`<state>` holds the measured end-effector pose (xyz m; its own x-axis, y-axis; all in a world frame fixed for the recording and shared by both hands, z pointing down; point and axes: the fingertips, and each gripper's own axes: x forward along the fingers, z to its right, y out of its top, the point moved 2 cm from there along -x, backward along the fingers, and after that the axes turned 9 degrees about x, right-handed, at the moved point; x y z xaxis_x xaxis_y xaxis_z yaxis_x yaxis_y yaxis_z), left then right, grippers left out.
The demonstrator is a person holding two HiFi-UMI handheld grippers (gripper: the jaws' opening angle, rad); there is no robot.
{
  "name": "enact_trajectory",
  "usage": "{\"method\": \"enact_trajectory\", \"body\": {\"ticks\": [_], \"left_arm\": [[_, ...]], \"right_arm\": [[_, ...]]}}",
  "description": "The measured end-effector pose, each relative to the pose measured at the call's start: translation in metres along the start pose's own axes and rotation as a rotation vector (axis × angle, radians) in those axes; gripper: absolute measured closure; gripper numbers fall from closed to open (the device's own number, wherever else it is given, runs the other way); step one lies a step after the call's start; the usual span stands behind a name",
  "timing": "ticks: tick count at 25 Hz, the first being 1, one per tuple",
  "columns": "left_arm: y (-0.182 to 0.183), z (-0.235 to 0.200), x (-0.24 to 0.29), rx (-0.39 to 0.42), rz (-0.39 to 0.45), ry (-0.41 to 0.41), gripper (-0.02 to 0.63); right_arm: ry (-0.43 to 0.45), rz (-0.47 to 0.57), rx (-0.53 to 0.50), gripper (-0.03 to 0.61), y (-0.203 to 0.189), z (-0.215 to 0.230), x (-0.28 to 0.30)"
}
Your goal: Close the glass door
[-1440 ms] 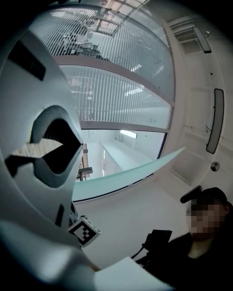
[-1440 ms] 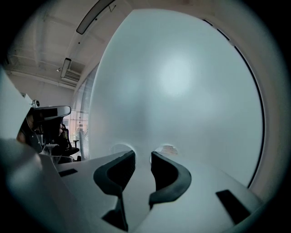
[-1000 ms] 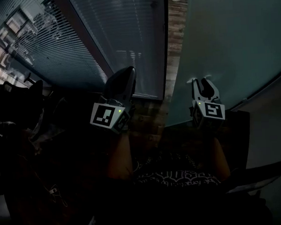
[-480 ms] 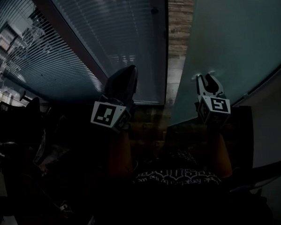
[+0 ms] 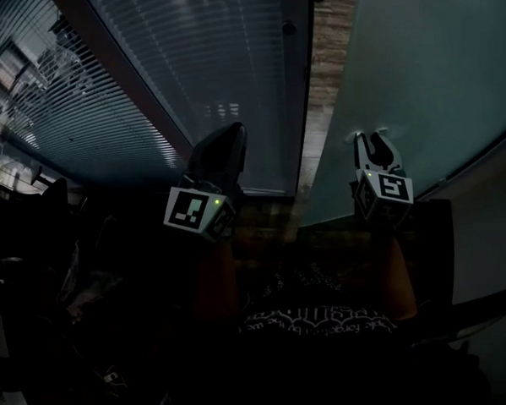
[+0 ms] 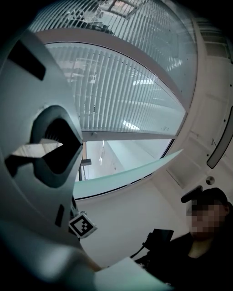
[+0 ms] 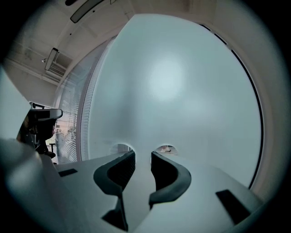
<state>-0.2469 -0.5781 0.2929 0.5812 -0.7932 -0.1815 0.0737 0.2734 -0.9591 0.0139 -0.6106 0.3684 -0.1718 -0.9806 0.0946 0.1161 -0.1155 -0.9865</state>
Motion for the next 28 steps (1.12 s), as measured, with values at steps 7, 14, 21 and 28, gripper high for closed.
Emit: {"method": "enact_trajectory", "body": {"ticks": [7, 14, 21, 28], "left_arm": [[-0.004, -0.024, 0.017, 0.009, 0.01, 0.025, 0.612], [-0.006, -0.043, 0.037, 0.023, 0.011, 0.024, 0.612], [-0.011, -0.056, 0.05, 0.034, 0.006, 0.035, 0.612], [-0.02, -0.069, 0.06, 0.038, -0.007, 0.054, 0.612]], "right_arm": [[-0.002, 0.003, -0.005, 0.468, 0.0, 0.004, 0.032], [-0.006, -0.002, 0.01, 0.469, 0.004, 0.003, 0.064], [-0.007, -0.012, 0.0, 0.471, 0.008, 0.006, 0.092], [-0.008, -0.001, -0.002, 0.471, 0.009, 0.011, 0.122]]}}
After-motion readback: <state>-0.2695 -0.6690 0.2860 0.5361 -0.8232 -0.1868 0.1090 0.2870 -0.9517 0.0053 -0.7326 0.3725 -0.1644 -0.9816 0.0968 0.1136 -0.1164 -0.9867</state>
